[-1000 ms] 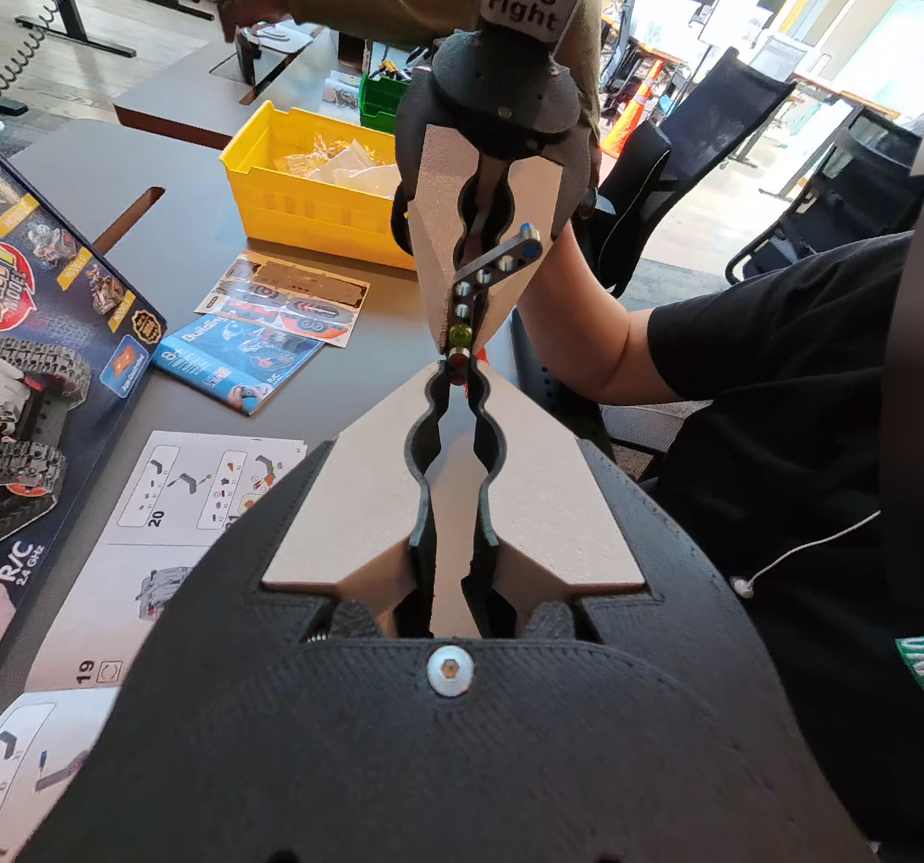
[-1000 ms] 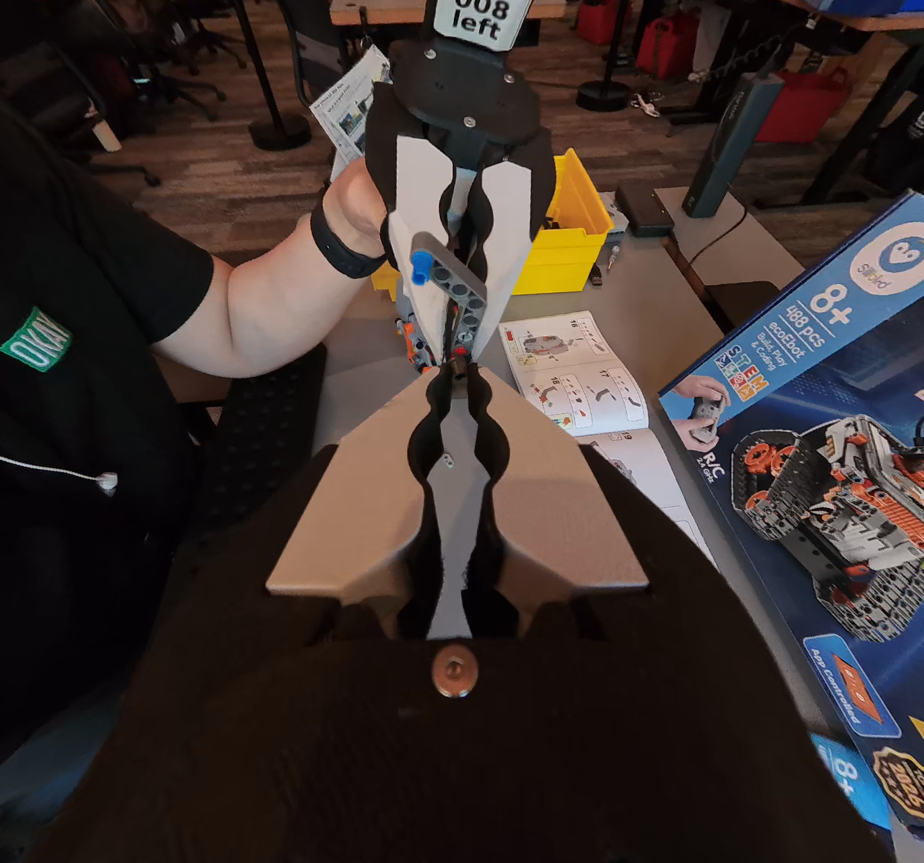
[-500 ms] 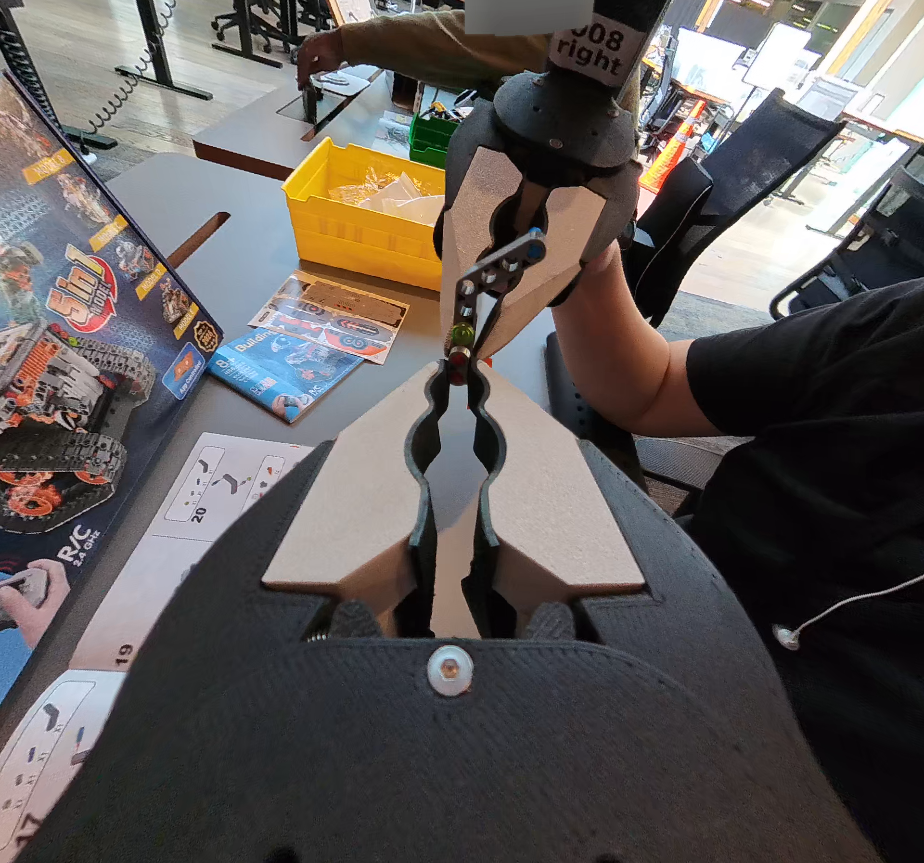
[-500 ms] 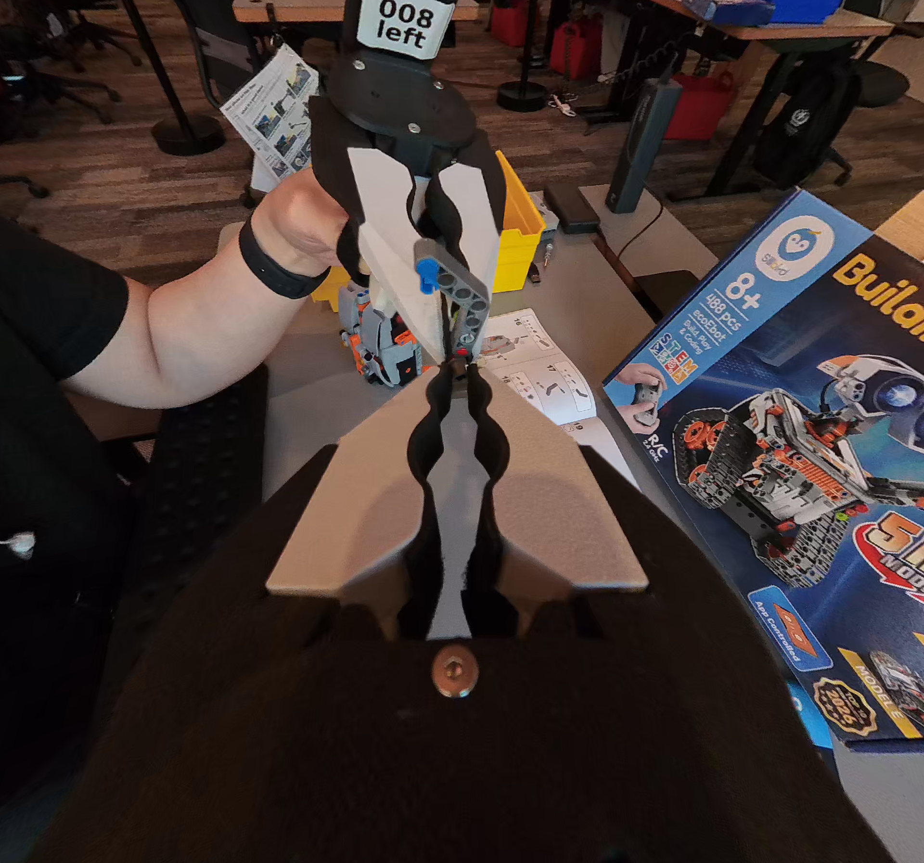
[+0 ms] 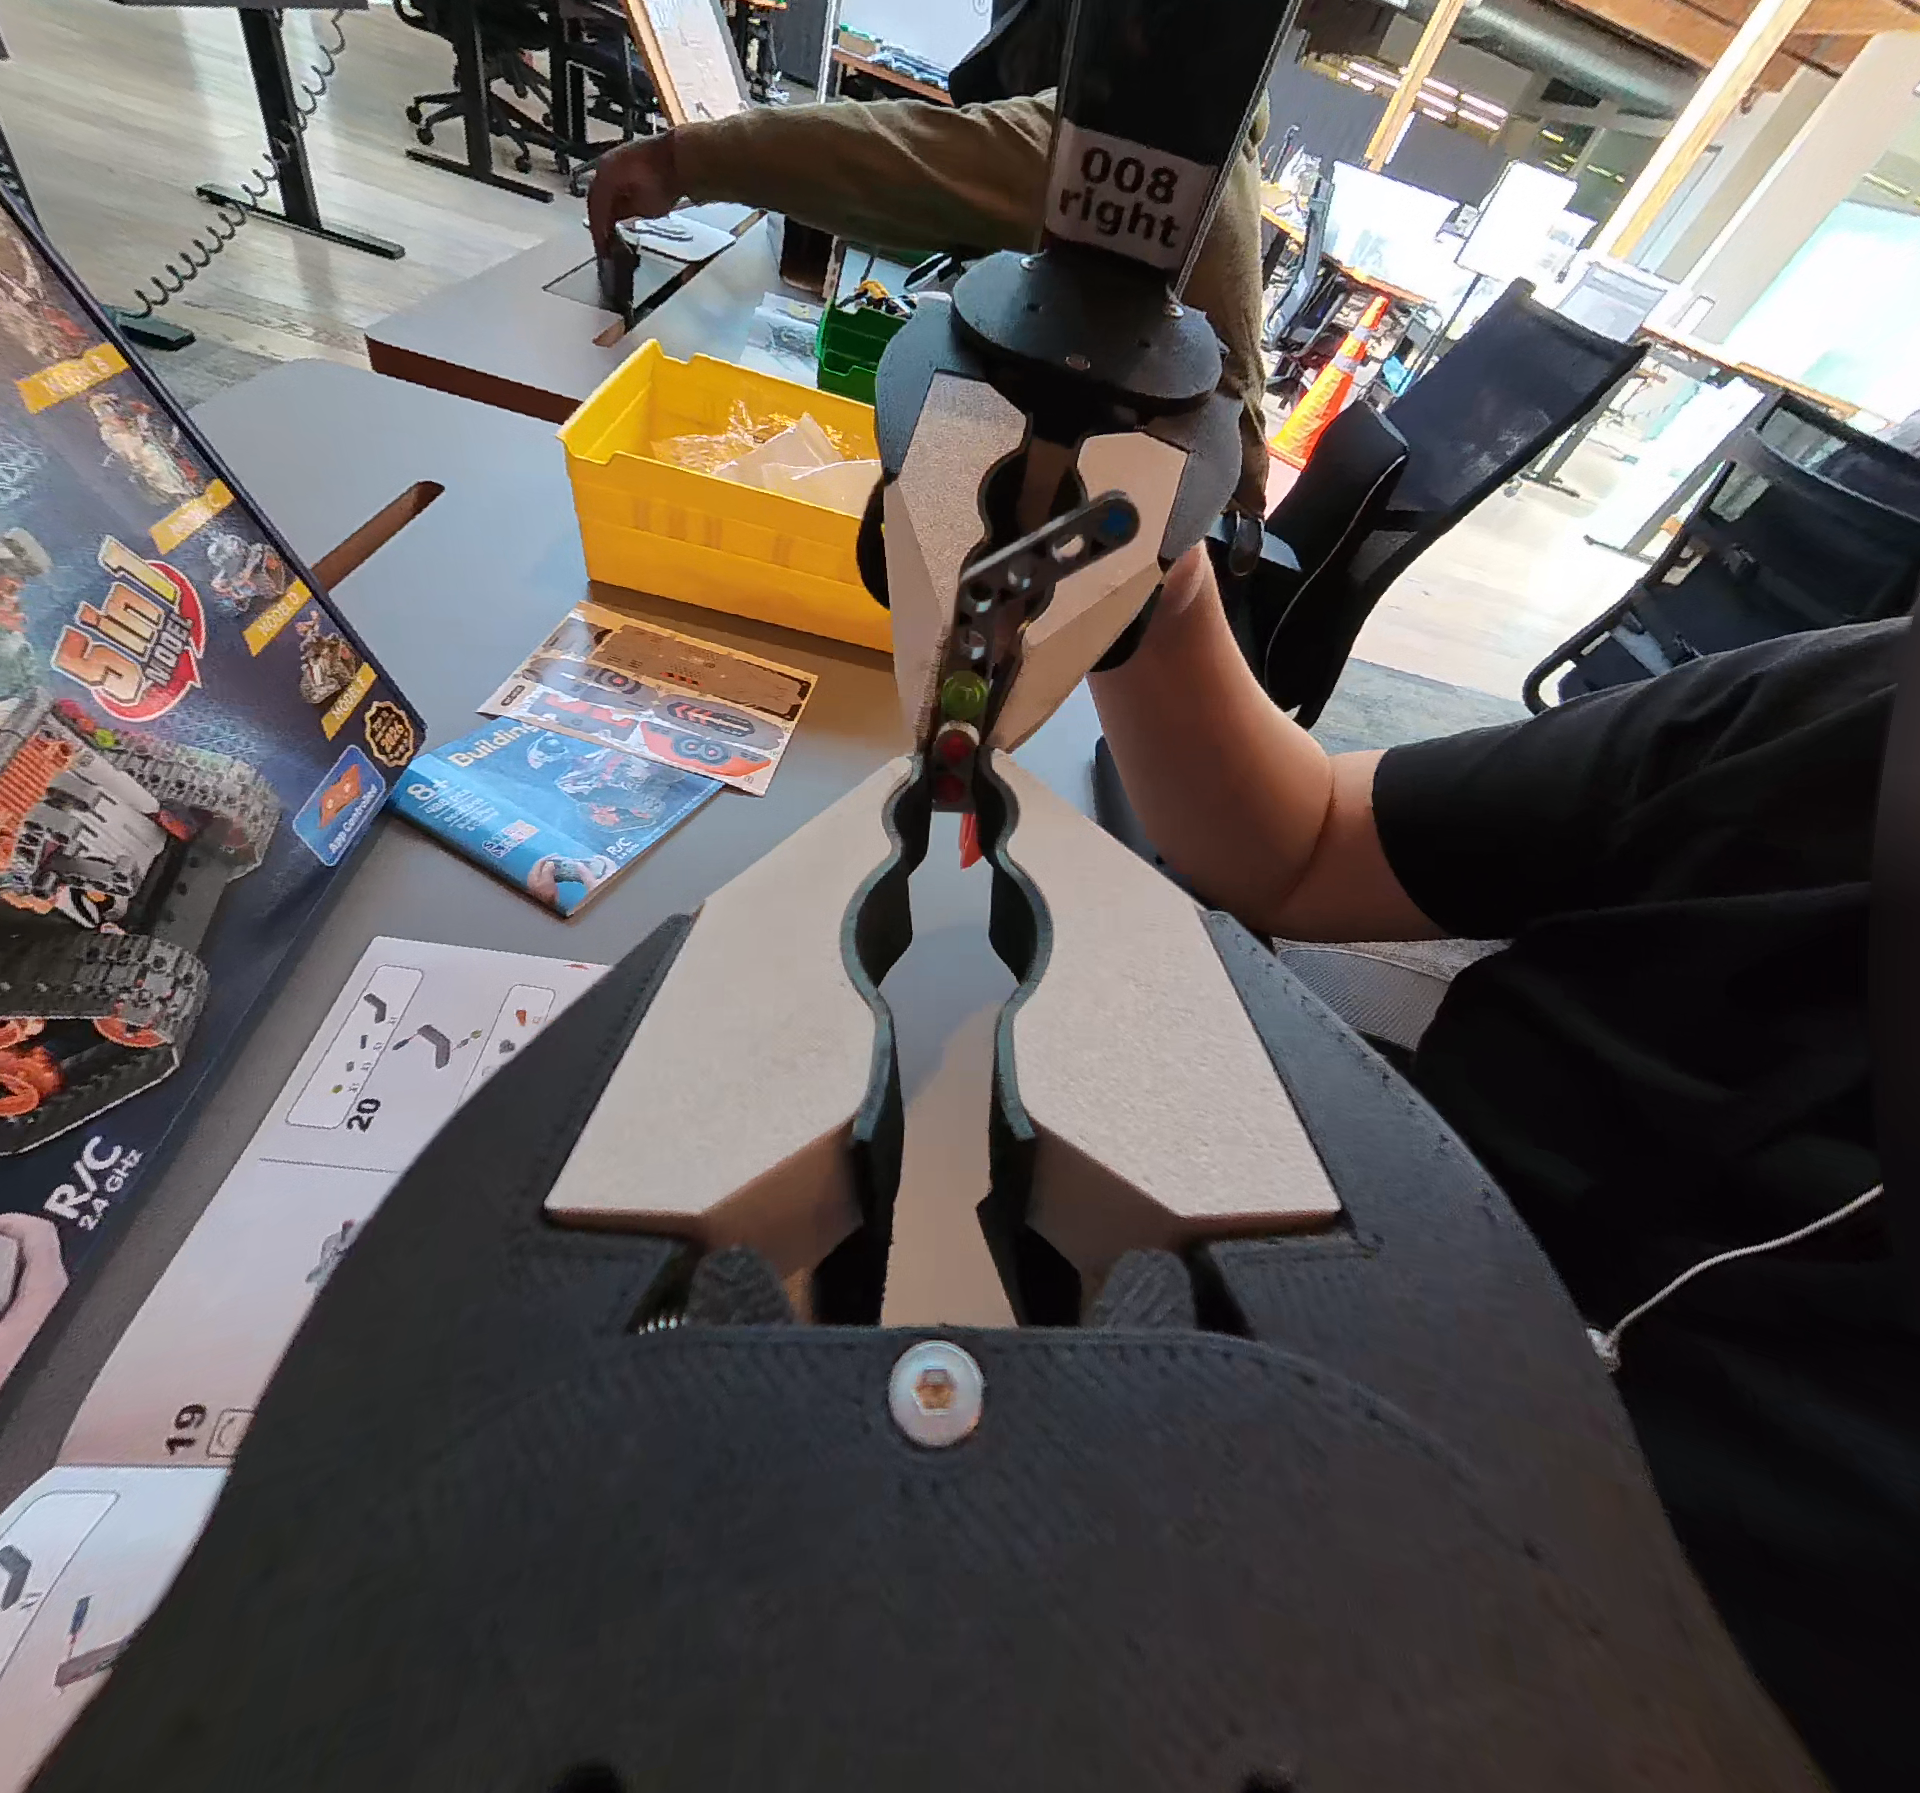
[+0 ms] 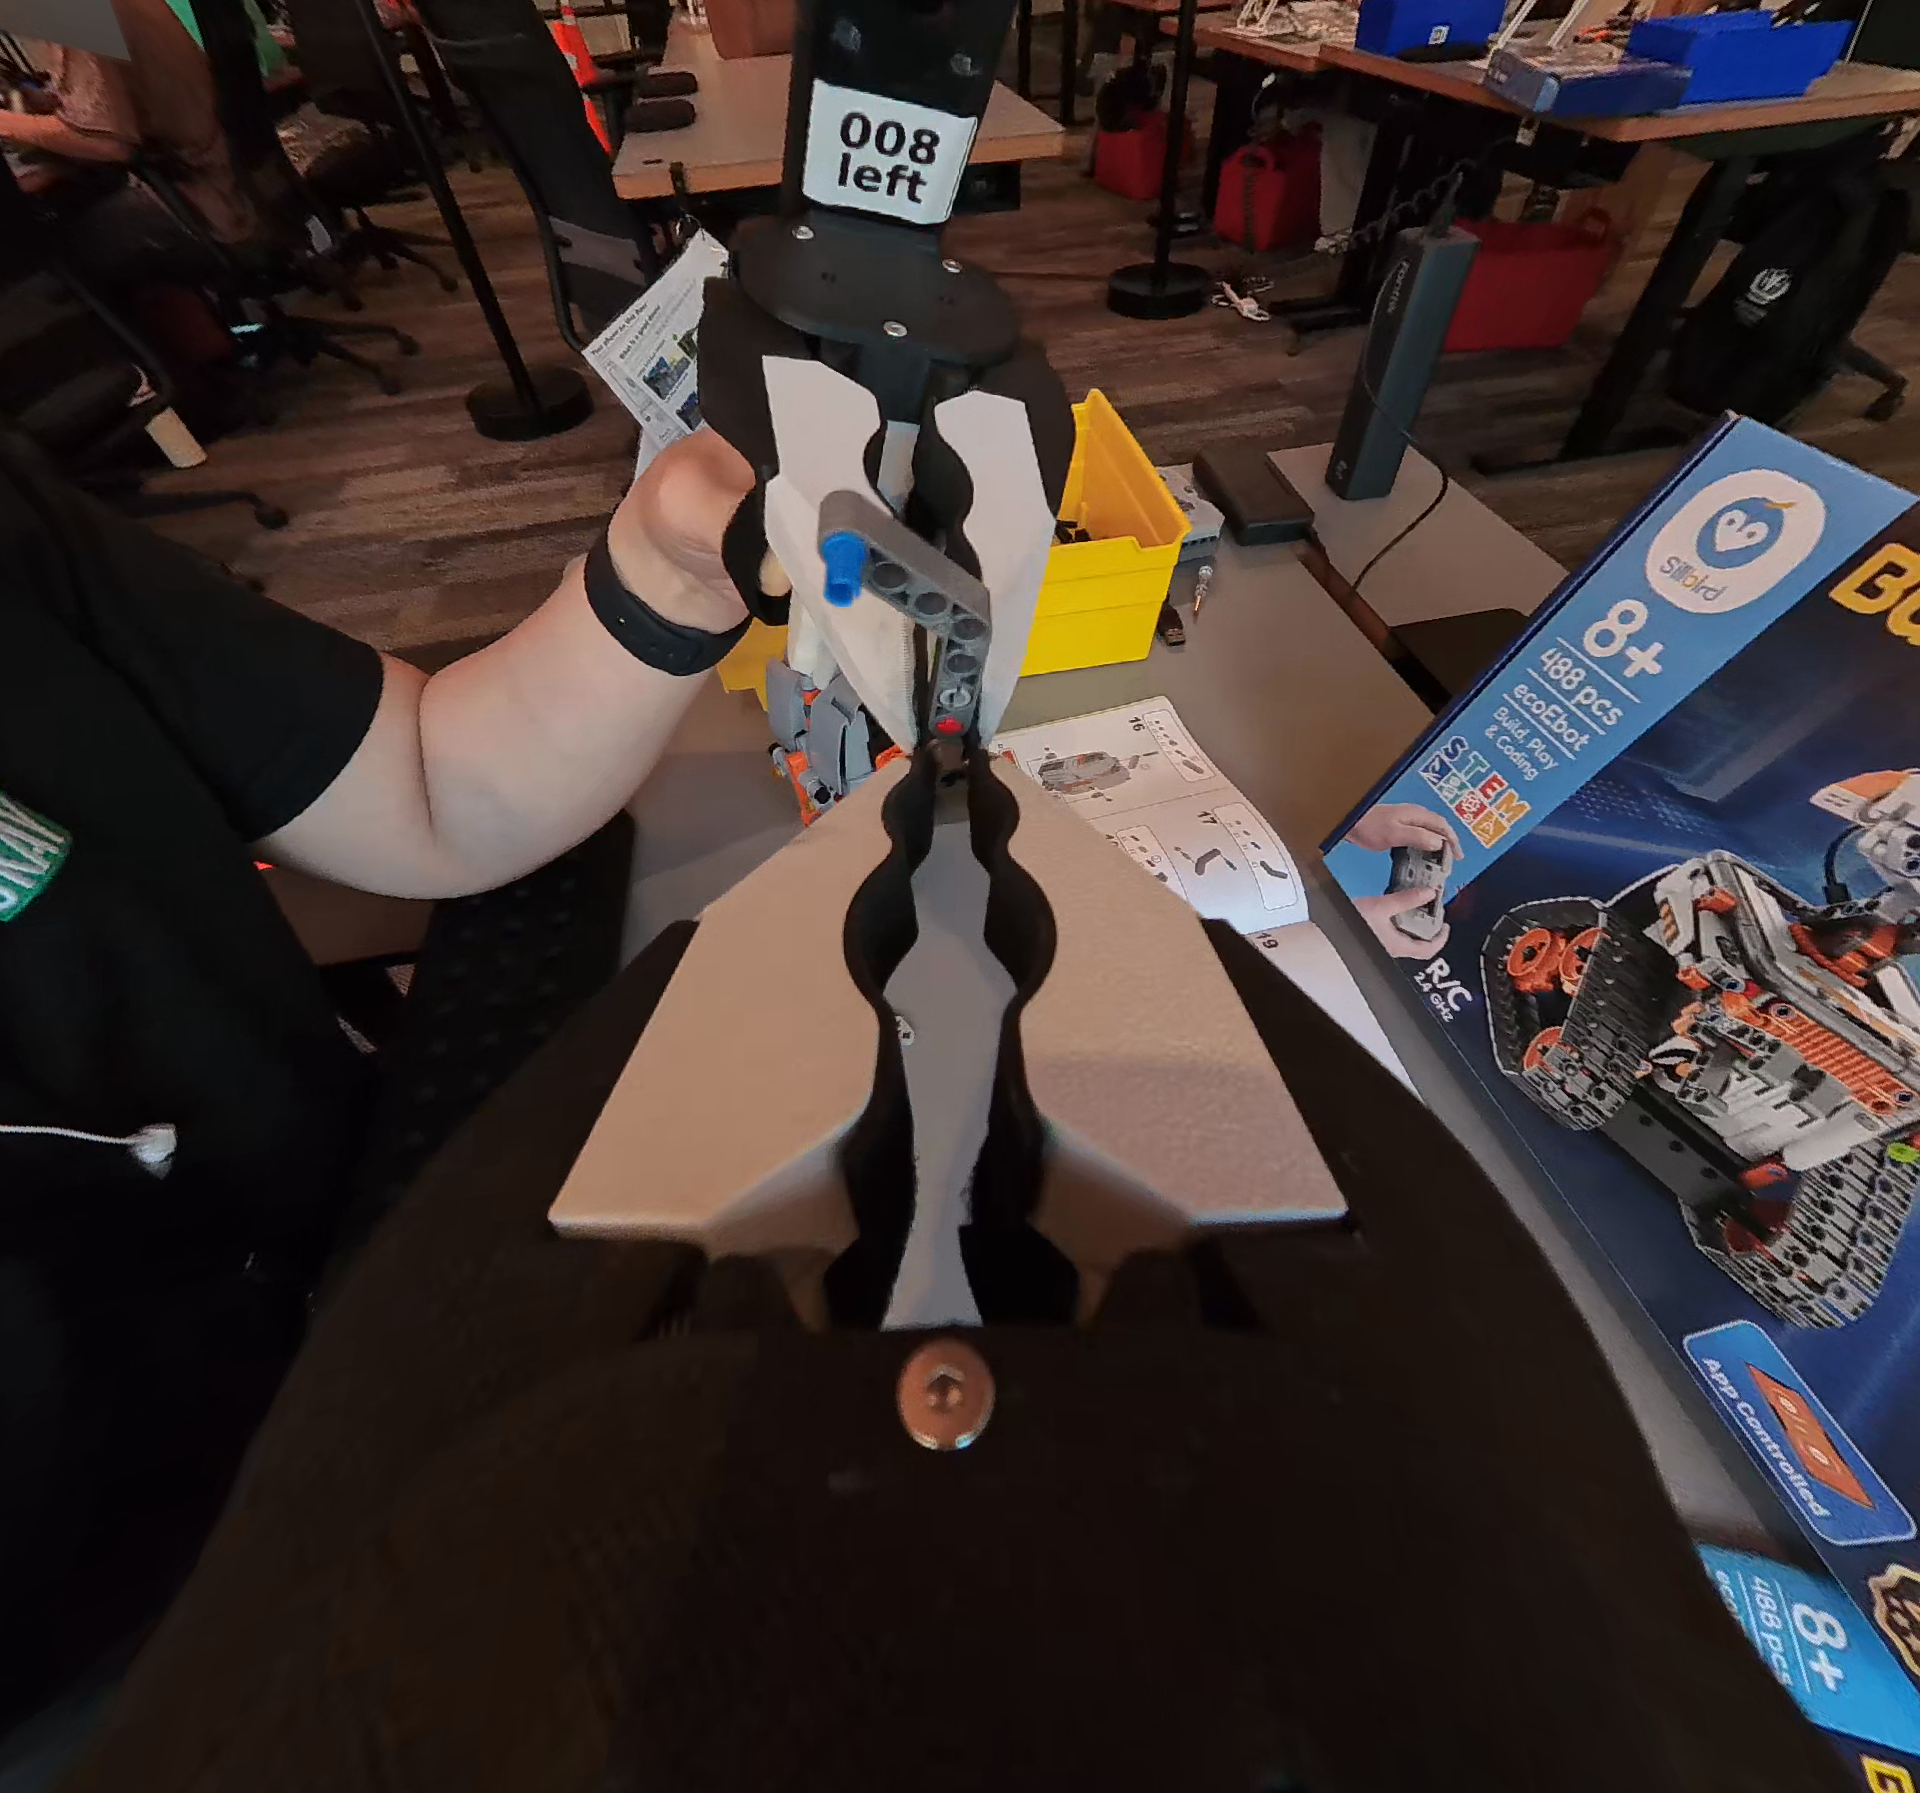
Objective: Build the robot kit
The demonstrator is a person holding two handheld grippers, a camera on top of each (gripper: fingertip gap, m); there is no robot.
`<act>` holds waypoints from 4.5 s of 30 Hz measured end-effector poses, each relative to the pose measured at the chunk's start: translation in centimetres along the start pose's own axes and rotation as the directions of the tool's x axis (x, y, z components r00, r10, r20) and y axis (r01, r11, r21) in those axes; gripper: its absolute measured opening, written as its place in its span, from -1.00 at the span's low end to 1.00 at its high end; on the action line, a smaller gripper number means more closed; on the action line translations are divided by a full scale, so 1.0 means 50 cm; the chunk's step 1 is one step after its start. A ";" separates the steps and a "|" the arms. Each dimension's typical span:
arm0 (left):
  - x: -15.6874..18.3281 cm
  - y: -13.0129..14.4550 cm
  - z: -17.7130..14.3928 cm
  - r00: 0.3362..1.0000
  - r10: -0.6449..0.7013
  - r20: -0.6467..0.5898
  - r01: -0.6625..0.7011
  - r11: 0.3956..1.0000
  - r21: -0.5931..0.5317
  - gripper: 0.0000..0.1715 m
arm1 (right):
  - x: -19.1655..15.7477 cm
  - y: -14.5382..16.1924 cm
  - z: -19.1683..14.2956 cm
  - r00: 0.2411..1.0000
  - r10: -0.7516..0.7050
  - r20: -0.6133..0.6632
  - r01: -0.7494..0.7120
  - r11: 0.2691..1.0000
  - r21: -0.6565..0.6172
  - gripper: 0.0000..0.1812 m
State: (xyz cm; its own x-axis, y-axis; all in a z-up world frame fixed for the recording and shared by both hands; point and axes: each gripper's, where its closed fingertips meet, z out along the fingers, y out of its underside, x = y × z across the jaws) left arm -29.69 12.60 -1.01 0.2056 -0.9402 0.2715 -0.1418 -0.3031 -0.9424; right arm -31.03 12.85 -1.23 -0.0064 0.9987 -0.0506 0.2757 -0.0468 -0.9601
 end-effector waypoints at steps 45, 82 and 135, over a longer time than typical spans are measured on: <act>-0.009 -0.006 -0.005 0.999 0.022 0.038 -0.024 0.999 0.038 -0.90 | 0.013 0.009 0.006 0.998 0.064 0.021 -0.064 0.998 0.006 -0.93; 0.054 -0.061 -0.004 0.944 -0.135 -0.300 0.200 0.960 0.198 -0.92 | -0.025 -0.041 -0.040 0.975 0.081 0.205 -0.117 0.978 0.171 -0.93; 0.002 -0.064 0.028 0.979 -0.173 -0.111 0.196 0.948 0.251 -0.94 | 0.024 -0.044 -0.058 0.983 0.166 0.079 -0.178 0.964 0.196 -0.93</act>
State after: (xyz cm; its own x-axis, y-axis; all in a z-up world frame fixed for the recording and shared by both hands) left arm -27.87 13.71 1.78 0.1184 -0.8849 0.4505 0.1486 -0.4328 -0.8892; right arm -28.84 14.23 1.60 -0.0361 0.9724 -0.2307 0.0782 -0.2273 -0.9707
